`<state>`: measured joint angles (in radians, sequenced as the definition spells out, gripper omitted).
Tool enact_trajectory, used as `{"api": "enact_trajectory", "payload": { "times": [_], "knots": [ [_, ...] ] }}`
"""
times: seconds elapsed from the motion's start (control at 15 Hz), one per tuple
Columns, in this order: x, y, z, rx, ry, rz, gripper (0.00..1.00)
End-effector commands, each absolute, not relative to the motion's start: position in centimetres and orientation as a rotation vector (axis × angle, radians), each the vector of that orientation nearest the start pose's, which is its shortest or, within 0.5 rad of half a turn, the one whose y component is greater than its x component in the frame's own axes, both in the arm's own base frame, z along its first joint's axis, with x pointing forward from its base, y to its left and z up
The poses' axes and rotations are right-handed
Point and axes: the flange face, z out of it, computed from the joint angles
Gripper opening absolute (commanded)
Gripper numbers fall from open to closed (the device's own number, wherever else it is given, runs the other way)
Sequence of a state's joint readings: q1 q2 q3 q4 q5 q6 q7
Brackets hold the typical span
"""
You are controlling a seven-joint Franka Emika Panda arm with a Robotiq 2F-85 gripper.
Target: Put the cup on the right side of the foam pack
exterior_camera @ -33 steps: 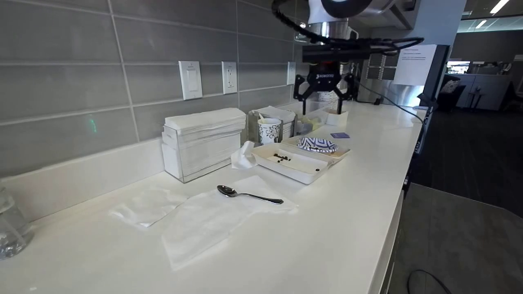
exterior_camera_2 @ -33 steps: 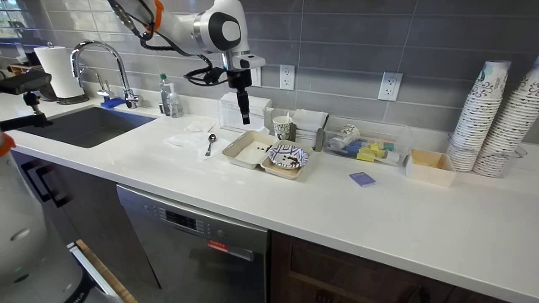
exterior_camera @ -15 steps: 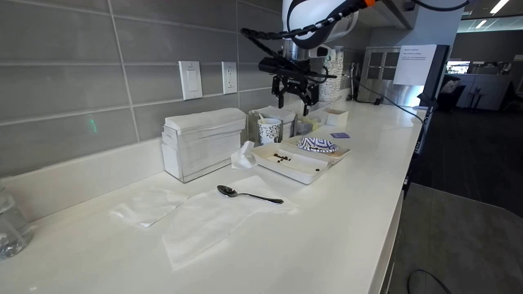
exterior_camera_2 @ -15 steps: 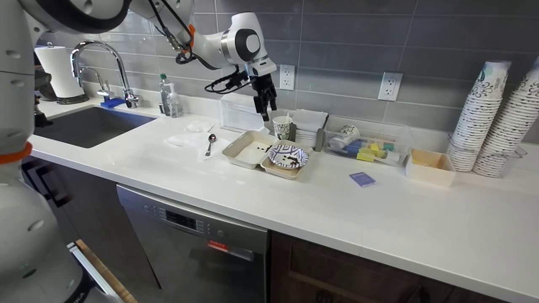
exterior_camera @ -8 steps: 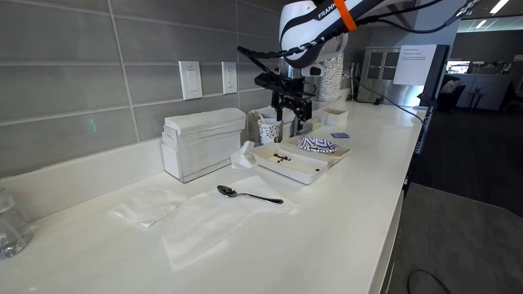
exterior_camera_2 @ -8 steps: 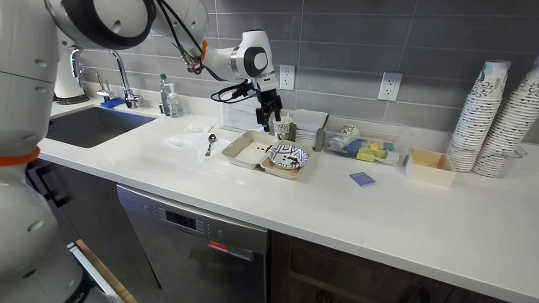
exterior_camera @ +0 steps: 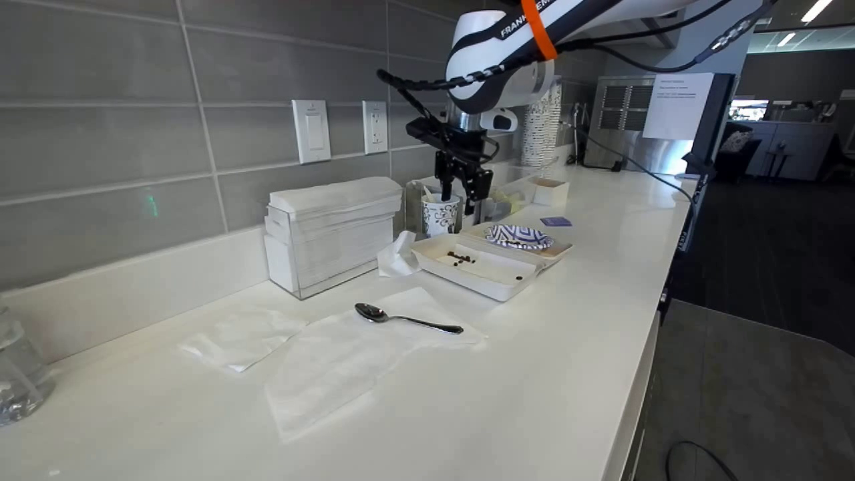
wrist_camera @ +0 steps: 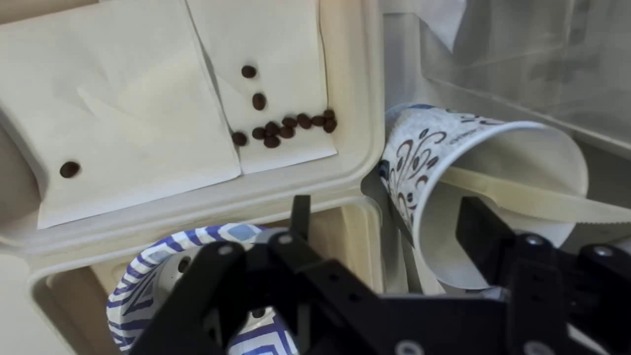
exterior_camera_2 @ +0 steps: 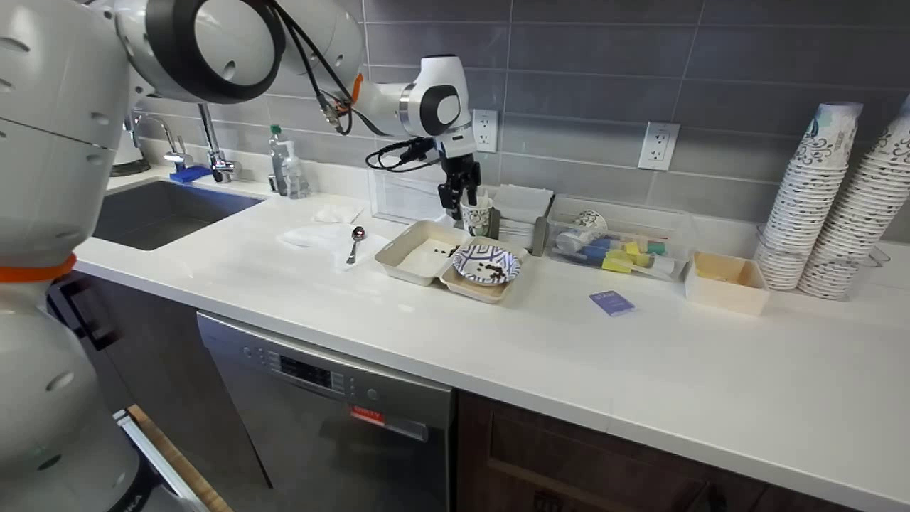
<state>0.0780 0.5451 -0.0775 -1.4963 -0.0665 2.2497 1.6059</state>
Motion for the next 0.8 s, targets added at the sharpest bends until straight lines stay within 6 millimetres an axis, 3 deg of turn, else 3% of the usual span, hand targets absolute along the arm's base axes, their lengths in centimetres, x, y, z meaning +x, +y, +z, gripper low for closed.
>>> {"api": "enact_trajectory", "payload": {
  "times": [0.0,0.4,0.73],
  "knots": [
    [73.6,0.2,36.3,-2.100,2.148,-0.321,0.46],
    [74.2,-0.7,35.0,-2.042,2.134,-0.326,0.01],
    [73.6,0.1,38.2,-2.043,2.108,-0.354,0.01]
  ]
}}
